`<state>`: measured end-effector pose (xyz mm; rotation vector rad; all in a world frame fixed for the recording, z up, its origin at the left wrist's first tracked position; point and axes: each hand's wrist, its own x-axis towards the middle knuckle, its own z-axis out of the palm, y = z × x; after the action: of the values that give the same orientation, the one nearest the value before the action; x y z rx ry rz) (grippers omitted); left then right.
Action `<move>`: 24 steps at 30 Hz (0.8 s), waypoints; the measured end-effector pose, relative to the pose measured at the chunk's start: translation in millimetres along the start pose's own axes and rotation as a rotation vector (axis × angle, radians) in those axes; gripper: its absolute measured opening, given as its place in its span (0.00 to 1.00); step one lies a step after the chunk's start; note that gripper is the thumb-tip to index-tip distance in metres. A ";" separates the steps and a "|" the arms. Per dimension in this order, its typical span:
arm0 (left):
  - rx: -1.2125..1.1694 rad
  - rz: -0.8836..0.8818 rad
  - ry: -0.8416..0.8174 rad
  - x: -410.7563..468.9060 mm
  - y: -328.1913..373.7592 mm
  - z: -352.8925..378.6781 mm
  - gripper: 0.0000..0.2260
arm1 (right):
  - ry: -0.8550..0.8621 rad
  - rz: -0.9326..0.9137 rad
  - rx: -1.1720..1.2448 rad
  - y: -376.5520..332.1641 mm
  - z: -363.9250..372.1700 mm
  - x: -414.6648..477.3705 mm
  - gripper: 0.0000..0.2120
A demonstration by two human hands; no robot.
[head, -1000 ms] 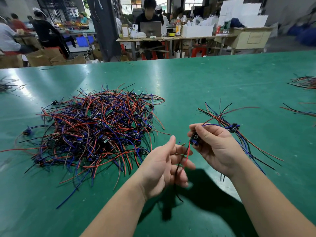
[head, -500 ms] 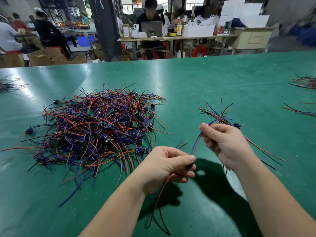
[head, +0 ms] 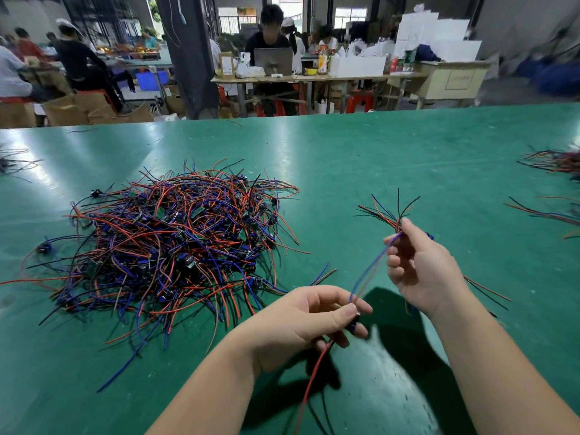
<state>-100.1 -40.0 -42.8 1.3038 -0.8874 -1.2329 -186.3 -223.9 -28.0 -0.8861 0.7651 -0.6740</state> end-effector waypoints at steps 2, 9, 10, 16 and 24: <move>-0.130 0.080 0.076 2.6 2.3 -0.1 0.02 | -0.056 0.086 0.012 1.4 -0.3 2.5 0.22; -0.884 0.371 0.387 5.6 16.0 -14.3 0.08 | -0.466 0.200 -0.604 23.1 5.8 -9.3 0.07; -0.897 0.386 0.462 7.1 15.8 -16.0 0.07 | -0.523 0.178 -0.630 25.0 7.6 -12.9 0.05; -0.307 0.533 0.806 20.0 1.7 -11.9 0.14 | -0.587 0.072 -0.329 30.1 17.5 -19.9 0.18; 0.120 0.599 0.574 25.3 -17.8 12.3 0.11 | -0.397 0.014 -0.097 25.9 20.0 -16.0 0.05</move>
<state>-110.1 -64.6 -63.0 1.2586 -0.8420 -0.3147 -174.0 -191.0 -37.2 -1.0624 0.4493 -0.4305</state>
